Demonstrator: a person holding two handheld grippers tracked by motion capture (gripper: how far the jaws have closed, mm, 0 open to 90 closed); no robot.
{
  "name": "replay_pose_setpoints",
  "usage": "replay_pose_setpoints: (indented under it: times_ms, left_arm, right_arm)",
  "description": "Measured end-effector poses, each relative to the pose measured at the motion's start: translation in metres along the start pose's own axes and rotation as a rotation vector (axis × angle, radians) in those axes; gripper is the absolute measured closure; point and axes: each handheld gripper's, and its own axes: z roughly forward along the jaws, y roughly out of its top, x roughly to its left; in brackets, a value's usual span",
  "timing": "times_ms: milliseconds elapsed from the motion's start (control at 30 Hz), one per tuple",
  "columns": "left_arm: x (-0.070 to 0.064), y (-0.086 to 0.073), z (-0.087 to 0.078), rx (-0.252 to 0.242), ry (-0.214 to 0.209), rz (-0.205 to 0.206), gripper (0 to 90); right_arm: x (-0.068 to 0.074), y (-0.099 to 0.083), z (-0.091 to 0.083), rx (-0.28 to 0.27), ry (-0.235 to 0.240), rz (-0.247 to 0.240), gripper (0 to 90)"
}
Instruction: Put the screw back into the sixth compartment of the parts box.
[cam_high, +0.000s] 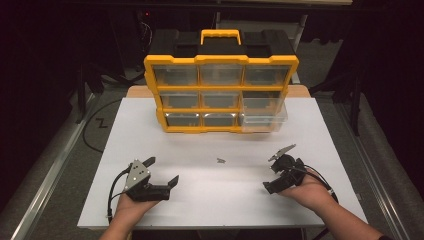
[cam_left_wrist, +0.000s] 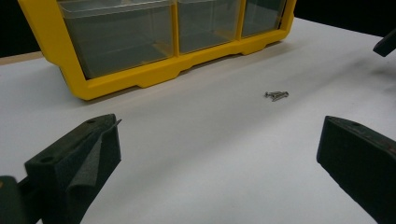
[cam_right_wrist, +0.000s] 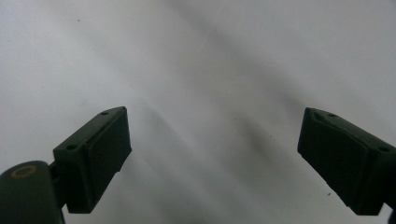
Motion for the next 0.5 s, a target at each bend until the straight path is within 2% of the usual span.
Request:
replay_pose_setpoints:
  times_ms: [167, 267, 500]
  left_arm:
    - [0.000, 0.000, -0.001, -0.014, 0.003, 0.000, 0.5]
    - [0.000, 0.000, -0.001, -0.017, 0.013, 0.017, 0.5]
    - [0.000, 0.000, -0.001, -0.016, 0.012, 0.005, 0.5]
  right_arm:
    - [0.006, 0.009, -0.003, 0.006, 0.021, -0.060, 10.7]
    - [0.011, 0.015, -0.005, 0.003, 0.047, -0.073, 11.0]
    - [0.024, 0.032, -0.003, -0.019, 0.075, -0.121, 13.9]
